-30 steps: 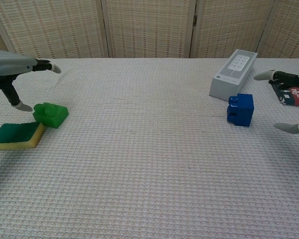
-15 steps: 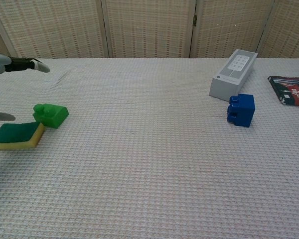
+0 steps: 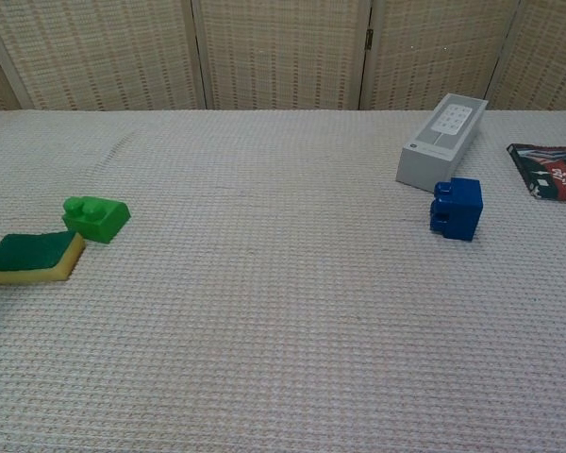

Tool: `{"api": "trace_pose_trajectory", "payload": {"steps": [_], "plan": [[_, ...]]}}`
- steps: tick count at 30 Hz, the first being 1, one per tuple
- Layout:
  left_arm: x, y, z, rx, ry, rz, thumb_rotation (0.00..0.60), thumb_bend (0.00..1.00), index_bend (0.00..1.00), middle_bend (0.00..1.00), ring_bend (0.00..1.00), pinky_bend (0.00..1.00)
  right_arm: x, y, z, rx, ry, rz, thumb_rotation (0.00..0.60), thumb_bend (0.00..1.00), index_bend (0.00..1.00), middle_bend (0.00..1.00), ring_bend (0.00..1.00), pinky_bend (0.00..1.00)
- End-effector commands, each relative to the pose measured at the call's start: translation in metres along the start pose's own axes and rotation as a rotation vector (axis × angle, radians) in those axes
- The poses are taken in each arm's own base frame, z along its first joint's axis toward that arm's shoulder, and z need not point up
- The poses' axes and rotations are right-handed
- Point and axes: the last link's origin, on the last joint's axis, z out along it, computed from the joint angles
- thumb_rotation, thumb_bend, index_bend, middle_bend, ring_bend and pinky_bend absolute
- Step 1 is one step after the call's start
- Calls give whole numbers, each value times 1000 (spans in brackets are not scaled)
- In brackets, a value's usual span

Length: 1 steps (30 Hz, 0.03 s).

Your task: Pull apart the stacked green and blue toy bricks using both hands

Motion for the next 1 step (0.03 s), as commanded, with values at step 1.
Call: {"api": "trace_pose_trajectory", "payload": {"steps": [1], "plan": [[-4, 2, -3, 2, -17, 7, 600, 241, 88, 39, 0, 0, -1, -3, 3, 16, -15, 12, 600, 365, 0, 0, 0, 0]]}}
